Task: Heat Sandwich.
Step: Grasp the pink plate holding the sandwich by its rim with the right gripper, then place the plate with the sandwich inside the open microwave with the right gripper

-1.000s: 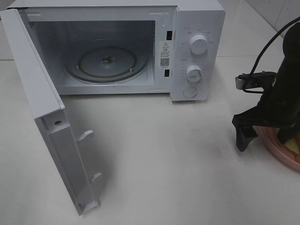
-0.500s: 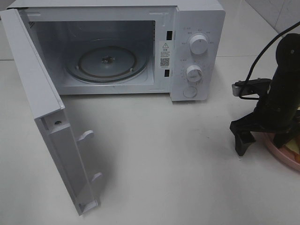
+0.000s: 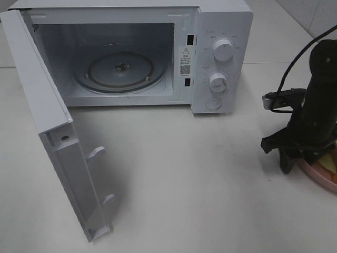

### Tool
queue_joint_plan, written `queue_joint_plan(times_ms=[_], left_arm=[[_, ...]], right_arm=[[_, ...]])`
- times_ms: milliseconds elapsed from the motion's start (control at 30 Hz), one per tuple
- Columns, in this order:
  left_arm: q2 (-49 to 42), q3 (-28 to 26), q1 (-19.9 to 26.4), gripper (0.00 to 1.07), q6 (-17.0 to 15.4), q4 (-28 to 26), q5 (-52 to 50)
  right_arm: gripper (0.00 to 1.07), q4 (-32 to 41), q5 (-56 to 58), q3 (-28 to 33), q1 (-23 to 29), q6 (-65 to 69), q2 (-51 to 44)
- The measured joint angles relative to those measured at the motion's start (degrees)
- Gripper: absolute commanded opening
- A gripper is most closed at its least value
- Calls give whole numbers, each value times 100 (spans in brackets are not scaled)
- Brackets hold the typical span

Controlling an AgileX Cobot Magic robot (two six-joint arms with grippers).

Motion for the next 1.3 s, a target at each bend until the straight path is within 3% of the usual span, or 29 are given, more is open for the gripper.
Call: queue_joint_plan(times_ms=[33, 133, 967, 1300], left_arm=[[0, 0, 0, 104, 0, 0, 0], [0, 0, 0, 104, 0, 0, 0], [0, 0, 0, 104, 0, 0, 0], [0, 0, 0, 104, 0, 0, 0]], right_arm=[[19, -138, 0, 0, 0, 166, 0], [1, -327, 0, 0, 0, 350, 0], [1, -527, 103, -29, 63, 647, -23], [1, -1175, 401, -29, 258, 1335, -166]])
